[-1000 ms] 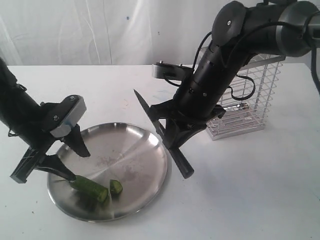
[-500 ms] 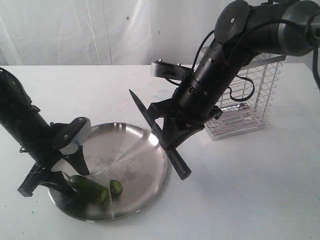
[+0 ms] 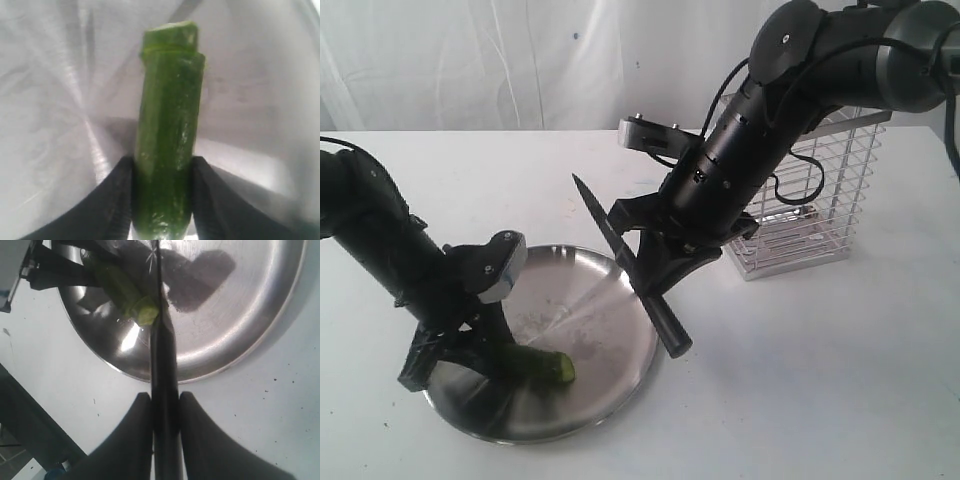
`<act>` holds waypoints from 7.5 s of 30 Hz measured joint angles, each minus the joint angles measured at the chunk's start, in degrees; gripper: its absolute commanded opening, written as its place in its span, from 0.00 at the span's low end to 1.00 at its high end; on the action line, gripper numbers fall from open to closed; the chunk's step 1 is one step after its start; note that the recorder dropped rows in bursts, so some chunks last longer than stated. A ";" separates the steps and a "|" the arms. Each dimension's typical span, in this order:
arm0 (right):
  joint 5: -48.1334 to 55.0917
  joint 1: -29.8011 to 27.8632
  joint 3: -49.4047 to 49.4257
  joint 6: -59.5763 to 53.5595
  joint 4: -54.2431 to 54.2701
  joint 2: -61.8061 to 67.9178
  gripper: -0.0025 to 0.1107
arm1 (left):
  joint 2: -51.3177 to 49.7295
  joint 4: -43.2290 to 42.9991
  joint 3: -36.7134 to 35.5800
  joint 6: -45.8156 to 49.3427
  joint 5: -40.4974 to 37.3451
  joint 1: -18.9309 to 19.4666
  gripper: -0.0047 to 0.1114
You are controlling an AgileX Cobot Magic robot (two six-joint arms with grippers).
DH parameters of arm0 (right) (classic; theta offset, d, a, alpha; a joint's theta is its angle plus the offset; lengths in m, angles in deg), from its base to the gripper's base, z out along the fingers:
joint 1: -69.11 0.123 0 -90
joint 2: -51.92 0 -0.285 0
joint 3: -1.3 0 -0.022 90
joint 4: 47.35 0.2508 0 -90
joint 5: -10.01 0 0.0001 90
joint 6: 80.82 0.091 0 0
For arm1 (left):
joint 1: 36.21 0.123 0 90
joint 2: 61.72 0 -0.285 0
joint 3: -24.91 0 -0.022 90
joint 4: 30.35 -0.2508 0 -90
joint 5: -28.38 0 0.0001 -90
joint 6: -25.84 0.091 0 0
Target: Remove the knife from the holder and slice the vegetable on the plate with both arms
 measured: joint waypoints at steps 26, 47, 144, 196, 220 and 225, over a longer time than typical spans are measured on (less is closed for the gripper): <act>-1.96 1.73 0.00 7.73 2.20 0.00 0.02 | 4.44 1.62 0.54 -22.84 8.77 -0.33 0.61; -13.39 25.75 0.00 50.92 -12.98 0.64 0.02 | 16.65 1.76 -1.61 -49.54 9.52 0.96 0.04; -6.77 24.94 0.12 50.51 -10.73 2.07 0.02 | -2.01 64.31 -5.01 -24.98 -13.55 23.38 0.04; -13.68 22.93 0.12 51.35 -5.63 9.65 0.02 | -12.80 59.33 0.08 -23.25 -24.51 13.68 0.04; -13.67 22.93 0.12 51.47 -5.53 9.65 0.02 | -12.80 51.14 0.17 -24.72 -18.25 7.05 0.04; -13.91 22.82 0.12 51.47 -5.53 9.65 0.02 | -12.80 50.37 0.30 -25.53 -16.62 7.05 0.04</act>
